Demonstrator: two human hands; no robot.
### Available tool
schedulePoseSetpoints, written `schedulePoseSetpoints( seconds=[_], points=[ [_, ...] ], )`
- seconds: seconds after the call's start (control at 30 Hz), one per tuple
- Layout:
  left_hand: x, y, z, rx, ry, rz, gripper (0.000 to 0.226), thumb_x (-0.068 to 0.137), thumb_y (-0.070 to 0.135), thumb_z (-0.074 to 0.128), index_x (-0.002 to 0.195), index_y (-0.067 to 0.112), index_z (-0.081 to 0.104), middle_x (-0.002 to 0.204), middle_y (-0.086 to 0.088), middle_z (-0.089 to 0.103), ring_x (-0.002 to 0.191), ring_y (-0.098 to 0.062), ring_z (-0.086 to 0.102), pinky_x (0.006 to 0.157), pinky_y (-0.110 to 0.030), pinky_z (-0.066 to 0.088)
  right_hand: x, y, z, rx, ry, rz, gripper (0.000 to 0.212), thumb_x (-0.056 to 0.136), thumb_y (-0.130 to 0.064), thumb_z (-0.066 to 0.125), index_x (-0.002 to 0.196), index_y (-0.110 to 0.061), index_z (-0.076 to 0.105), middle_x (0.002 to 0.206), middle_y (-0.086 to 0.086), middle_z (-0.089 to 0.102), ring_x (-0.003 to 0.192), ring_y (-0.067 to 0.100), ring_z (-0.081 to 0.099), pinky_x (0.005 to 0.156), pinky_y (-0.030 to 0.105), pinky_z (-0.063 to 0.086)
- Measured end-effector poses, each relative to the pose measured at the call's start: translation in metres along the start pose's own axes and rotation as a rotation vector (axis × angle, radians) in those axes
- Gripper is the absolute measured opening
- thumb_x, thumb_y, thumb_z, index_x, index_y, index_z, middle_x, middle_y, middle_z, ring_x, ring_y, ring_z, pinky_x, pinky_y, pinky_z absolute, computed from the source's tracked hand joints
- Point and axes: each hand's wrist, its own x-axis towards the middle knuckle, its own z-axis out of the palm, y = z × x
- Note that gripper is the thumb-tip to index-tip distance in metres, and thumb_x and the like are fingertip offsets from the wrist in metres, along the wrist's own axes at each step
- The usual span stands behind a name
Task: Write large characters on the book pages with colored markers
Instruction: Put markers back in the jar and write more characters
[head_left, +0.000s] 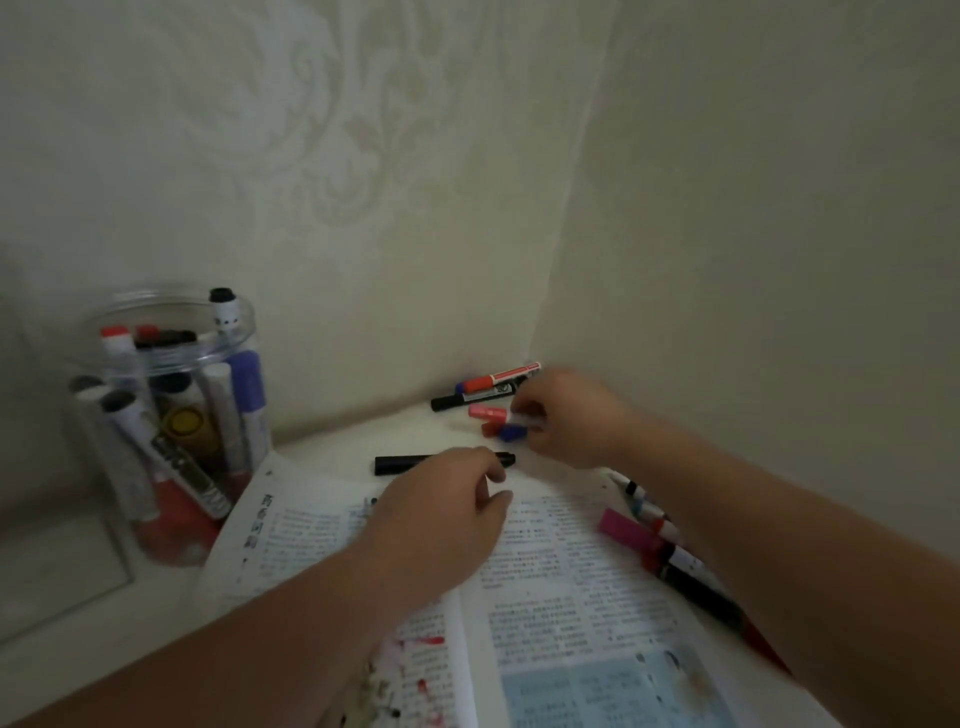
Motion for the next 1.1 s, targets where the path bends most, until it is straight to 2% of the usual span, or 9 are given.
schedulePoseSetpoints(
  seconds=[0.13, 0.23, 0.33, 0.43, 0.6, 0.73, 0.87, 0.97, 1.1],
  points=[
    [0.003, -0.002, -0.001, -0.269, 0.137, -0.045, 0.030, 0.096, 0.044, 0.060, 0.123, 0.039, 0.048, 0.097, 0.017, 0.058, 0.069, -0.004, 0.055, 0.068, -0.026, 0.047, -0.017, -0.006, -0.027, 0.384, 0.087, 0.089, 0.009, 0.092, -0.028, 0.069, 0.101, -0.029, 0.072, 0.082, 0.000, 0.065, 0.070, 0.014, 0.059, 0.061, 0.027, 0.044],
    [0.003, -0.006, -0.001, -0.214, 0.271, 0.067, 0.051, 0.093, 0.041, 0.065, 0.137, 0.033, 0.042, 0.118, 0.022, 0.045, 0.096, 0.001, 0.048, 0.083, -0.019, 0.038, -0.048, -0.016, -0.031, 0.440, -0.098, 0.076, 0.007, 0.095, -0.040, 0.068, 0.096, -0.044, 0.073, 0.070, 0.002, 0.067, 0.051, 0.005, 0.054, 0.053, 0.023, 0.044],
    [0.003, -0.001, -0.003, 0.017, 0.147, 0.223, 0.043, 0.098, 0.046, 0.055, 0.137, 0.028, 0.049, 0.127, 0.014, 0.047, 0.118, -0.005, 0.042, 0.101, -0.024, 0.038, -0.076, -0.024, -0.028, 0.540, -0.091, 0.092, 0.008, 0.092, -0.031, 0.073, 0.096, -0.038, 0.075, 0.067, -0.002, 0.071, 0.050, 0.004, 0.053, 0.049, 0.015, 0.042],
    [0.001, 0.008, 0.000, 0.086, -0.108, 0.212, 0.031, 0.106, 0.040, 0.039, 0.129, 0.027, 0.055, 0.120, 0.007, 0.057, 0.109, -0.010, 0.051, 0.096, -0.034, 0.046, -0.096, -0.021, -0.026, 0.881, -0.061, 0.131, 0.012, 0.090, -0.013, 0.074, 0.098, -0.022, 0.074, 0.073, 0.006, 0.075, 0.054, 0.013, 0.062, 0.048, 0.020, 0.043],
    [-0.007, 0.009, 0.004, -0.181, -0.042, 0.236, 0.032, 0.107, 0.038, 0.033, 0.133, 0.030, 0.049, 0.107, 0.012, 0.059, 0.094, -0.004, 0.054, 0.083, -0.023, 0.044, -0.099, -0.023, -0.001, 1.491, 0.077, 0.089, 0.013, 0.089, -0.004, 0.070, 0.089, -0.014, 0.077, 0.070, 0.018, 0.063, 0.053, 0.022, 0.056, 0.042, 0.024, 0.038],
    [-0.010, 0.006, 0.004, -0.263, 0.004, 0.199, 0.021, 0.105, 0.043, 0.036, 0.119, 0.044, 0.051, 0.086, 0.011, 0.065, 0.077, -0.006, 0.060, 0.064, -0.020, 0.045, -0.090, -0.041, 0.023, 1.410, 0.176, 0.090, 0.009, 0.099, -0.013, 0.062, 0.104, -0.007, 0.067, 0.072, 0.011, 0.061, 0.059, 0.022, 0.055, 0.048, 0.030, 0.041],
    [-0.009, 0.008, -0.008, -0.310, 0.077, 0.187, 0.018, 0.104, 0.039, 0.046, 0.093, 0.052, 0.051, 0.072, 0.020, 0.061, 0.063, -0.005, 0.055, 0.057, -0.017, 0.041, -0.080, -0.041, 0.020, 1.398, 0.174, 0.017, 0.018, 0.101, -0.017, 0.061, 0.098, 0.001, 0.062, 0.064, 0.007, 0.050, 0.054, 0.020, 0.046, 0.047, 0.030, 0.037],
    [-0.006, 0.004, -0.013, -0.257, 0.073, 0.190, 0.016, 0.105, 0.042, 0.042, 0.109, 0.039, 0.058, 0.074, 0.009, 0.061, 0.070, -0.009, 0.058, 0.063, -0.026, 0.044, -0.072, -0.044, 0.009, 1.441, 0.146, -0.010, 0.010, 0.099, -0.005, 0.059, 0.091, 0.002, 0.062, 0.059, 0.007, 0.046, 0.051, 0.021, 0.040, 0.044, 0.029, 0.031],
    [-0.006, -0.006, -0.015, -0.203, 0.074, 0.204, 0.024, 0.106, 0.035, 0.037, 0.115, 0.026, 0.057, 0.096, 0.014, 0.061, 0.092, -0.002, 0.056, 0.075, -0.014, 0.040, -0.063, -0.051, 0.003, 1.338, 0.138, 0.003, 0.018, 0.094, -0.001, 0.064, 0.077, -0.007, 0.064, 0.052, 0.005, 0.051, 0.046, 0.019, 0.042, 0.044, 0.028, 0.032]
  ],
)
